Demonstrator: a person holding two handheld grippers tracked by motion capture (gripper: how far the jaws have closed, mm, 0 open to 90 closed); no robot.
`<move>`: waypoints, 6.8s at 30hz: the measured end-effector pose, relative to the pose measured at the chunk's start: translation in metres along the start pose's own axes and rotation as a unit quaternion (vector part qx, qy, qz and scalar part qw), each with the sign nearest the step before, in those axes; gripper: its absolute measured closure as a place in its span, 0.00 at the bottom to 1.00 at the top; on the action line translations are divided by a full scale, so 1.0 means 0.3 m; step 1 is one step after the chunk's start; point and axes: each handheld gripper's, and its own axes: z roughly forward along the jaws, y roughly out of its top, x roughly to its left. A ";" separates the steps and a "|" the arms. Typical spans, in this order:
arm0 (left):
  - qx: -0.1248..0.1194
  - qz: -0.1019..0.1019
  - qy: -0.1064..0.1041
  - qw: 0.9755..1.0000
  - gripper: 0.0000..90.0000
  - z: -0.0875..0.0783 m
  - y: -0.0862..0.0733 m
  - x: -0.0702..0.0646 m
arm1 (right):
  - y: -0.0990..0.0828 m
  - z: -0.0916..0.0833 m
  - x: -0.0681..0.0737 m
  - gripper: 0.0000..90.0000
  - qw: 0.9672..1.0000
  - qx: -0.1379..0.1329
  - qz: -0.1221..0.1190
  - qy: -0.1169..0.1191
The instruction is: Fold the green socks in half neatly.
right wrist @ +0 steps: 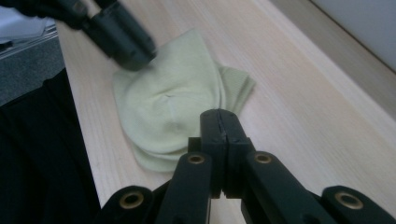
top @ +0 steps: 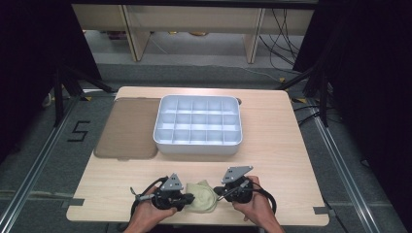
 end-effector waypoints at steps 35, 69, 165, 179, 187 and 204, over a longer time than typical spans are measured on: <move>0.031 -0.075 0.021 0.996 0.60 -0.039 -0.030 0.050 | 0.016 0.090 0.002 1.00 0.999 0.025 -0.017 0.019; 0.015 -0.123 -0.019 0.992 0.94 -0.021 -0.063 0.019 | 0.010 0.086 0.005 1.00 0.999 0.021 -0.012 0.023; -0.002 -0.001 -0.017 1.000 0.94 0.027 0.067 -0.138 | -0.015 0.087 -0.030 1.00 0.999 0.016 0.017 0.035; 0.032 0.023 -0.031 0.999 0.94 0.117 0.067 -0.160 | -0.010 0.029 -0.082 0.99 0.999 -0.023 0.038 0.007; 0.033 0.026 -0.032 0.999 0.94 0.134 0.063 -0.160 | 0.021 -0.004 -0.068 1.00 0.997 -0.064 0.033 0.019; 0.021 0.007 -0.039 0.999 0.84 0.124 0.065 -0.159 | 0.018 0.086 -0.056 1.00 0.998 -0.016 0.032 0.049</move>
